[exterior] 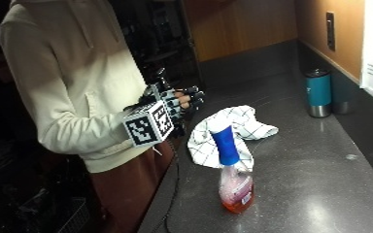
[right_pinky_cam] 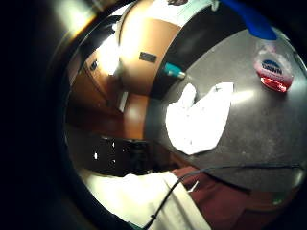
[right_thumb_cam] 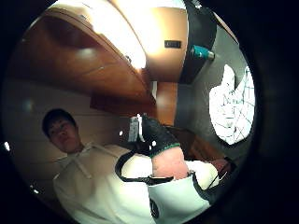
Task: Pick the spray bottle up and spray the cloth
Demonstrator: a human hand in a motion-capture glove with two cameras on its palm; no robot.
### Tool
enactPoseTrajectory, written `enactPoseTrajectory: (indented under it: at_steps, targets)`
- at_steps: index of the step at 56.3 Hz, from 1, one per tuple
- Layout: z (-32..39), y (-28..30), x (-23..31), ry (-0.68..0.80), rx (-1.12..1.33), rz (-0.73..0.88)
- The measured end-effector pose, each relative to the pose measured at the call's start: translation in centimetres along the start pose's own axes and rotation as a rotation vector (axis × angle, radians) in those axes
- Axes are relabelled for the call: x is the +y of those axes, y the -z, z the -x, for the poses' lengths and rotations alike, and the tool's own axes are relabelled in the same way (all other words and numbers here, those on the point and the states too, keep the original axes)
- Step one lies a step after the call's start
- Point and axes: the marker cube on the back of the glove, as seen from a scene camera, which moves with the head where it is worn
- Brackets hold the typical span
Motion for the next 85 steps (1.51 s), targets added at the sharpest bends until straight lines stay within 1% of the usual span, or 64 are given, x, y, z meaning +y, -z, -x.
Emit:
enactPoseTrajectory:
  at_steps: [24,40,74,85]
  targets:
    - [-0.1,-0.3,-0.1,0.0,0.039,0.031]
    - [0.3,0.1,-0.7,0.037,0.099,0.038]
    - [0.0,2.3,-0.8,0.078,0.26,-0.006]
    - [-0.3,2.6,-0.6,0.121,0.428,-0.009]
